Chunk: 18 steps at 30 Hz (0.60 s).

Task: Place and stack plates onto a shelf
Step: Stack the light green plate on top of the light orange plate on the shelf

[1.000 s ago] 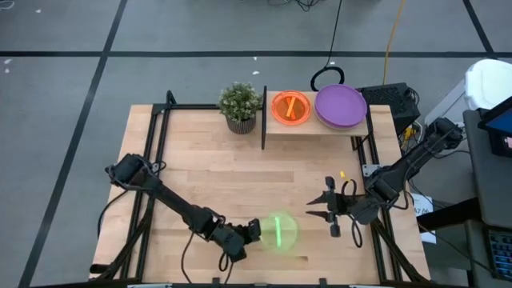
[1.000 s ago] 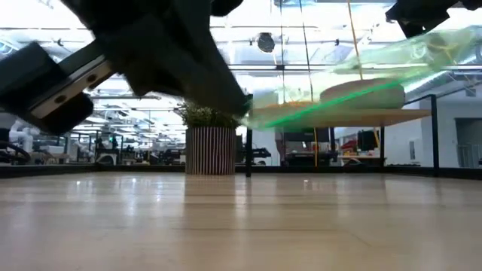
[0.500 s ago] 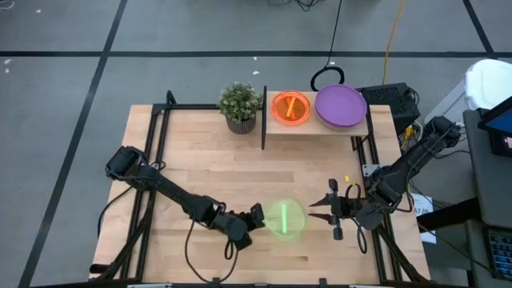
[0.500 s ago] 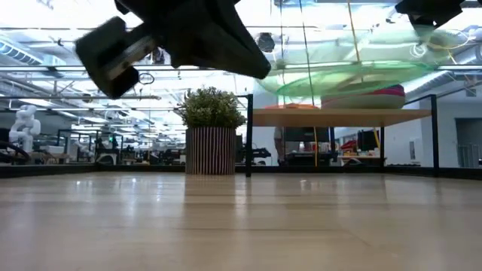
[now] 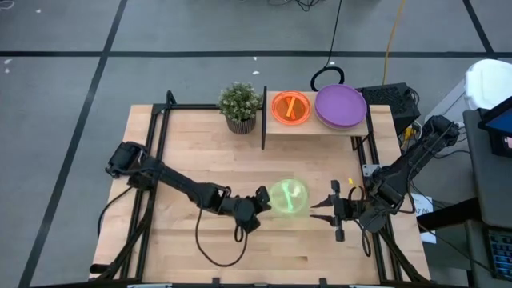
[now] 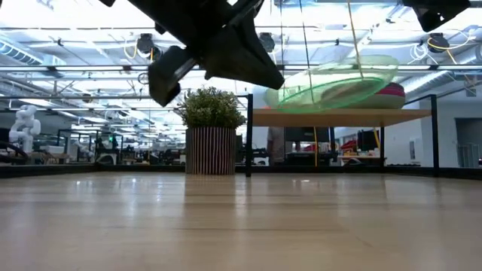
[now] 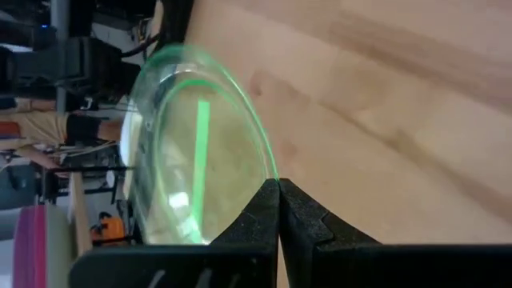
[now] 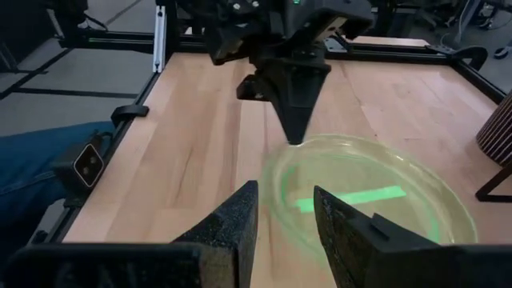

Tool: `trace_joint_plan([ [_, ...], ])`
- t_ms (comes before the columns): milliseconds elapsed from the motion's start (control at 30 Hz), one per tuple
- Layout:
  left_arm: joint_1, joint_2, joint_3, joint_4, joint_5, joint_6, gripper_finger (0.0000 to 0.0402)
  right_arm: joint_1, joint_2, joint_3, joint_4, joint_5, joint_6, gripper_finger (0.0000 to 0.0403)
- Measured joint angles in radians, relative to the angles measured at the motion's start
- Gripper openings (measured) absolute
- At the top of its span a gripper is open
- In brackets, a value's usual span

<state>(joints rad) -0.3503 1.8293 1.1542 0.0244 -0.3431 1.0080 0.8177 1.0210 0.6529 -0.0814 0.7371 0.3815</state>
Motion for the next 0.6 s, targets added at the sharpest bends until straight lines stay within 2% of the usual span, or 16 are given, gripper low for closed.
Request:
trace_joint_plan([
  [267,0.06,-0.052,0.0,0.032,0.0,0.038,0.0003,0.003,0.0,0.0,0.003,0.026,-0.001,0.0105],
  [600,0.167,-0.192,0.001,0.059,0.001,0.074,0.0003,0.003,0.0,0.0,0.003,0.026,-0.001,0.0105],
])
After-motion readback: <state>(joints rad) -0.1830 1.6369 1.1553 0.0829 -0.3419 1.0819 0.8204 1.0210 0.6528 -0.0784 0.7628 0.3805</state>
